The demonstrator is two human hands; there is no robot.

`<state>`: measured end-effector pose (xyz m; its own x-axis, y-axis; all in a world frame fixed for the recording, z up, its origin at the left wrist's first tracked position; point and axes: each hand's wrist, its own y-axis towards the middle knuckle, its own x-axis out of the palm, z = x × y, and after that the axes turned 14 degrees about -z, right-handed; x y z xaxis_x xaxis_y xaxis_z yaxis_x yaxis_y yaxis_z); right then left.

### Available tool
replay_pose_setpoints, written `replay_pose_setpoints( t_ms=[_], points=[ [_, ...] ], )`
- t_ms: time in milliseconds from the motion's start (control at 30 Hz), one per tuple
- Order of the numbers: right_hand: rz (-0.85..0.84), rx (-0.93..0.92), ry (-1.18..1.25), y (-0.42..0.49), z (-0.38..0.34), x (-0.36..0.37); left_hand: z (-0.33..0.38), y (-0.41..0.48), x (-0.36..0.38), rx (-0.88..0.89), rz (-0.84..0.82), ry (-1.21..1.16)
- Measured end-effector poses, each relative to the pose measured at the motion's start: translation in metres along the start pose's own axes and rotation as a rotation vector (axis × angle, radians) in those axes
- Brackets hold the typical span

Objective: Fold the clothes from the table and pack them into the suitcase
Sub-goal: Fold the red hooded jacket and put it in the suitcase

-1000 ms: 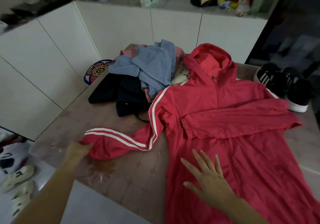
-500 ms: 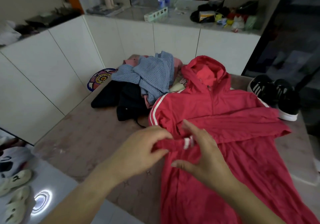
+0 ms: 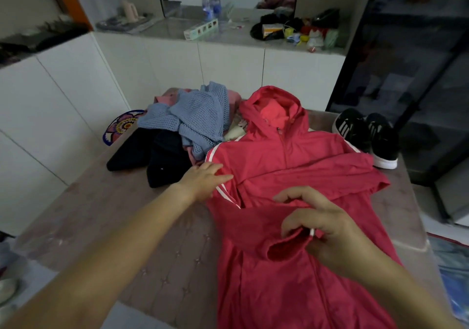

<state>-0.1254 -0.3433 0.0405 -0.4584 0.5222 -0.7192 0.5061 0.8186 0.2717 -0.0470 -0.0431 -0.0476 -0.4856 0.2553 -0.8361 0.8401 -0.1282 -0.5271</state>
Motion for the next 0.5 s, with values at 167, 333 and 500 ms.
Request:
replay_pose_setpoints(
  t_ms=[167,333,500],
  points=[
    [0.016,0.109,0.057,-0.019,0.007,-0.015,-0.020,0.027,0.010,0.026,-0.020,0.160],
    [0.059,0.249,-0.175,-0.042,0.033,-0.025,-0.072,0.030,0.001,-0.046,0.053,-0.039],
    [0.046,0.496,-0.296,-0.052,0.052,-0.033,-0.108,0.038,-0.006,-0.062,0.072,-0.463]
  ],
)
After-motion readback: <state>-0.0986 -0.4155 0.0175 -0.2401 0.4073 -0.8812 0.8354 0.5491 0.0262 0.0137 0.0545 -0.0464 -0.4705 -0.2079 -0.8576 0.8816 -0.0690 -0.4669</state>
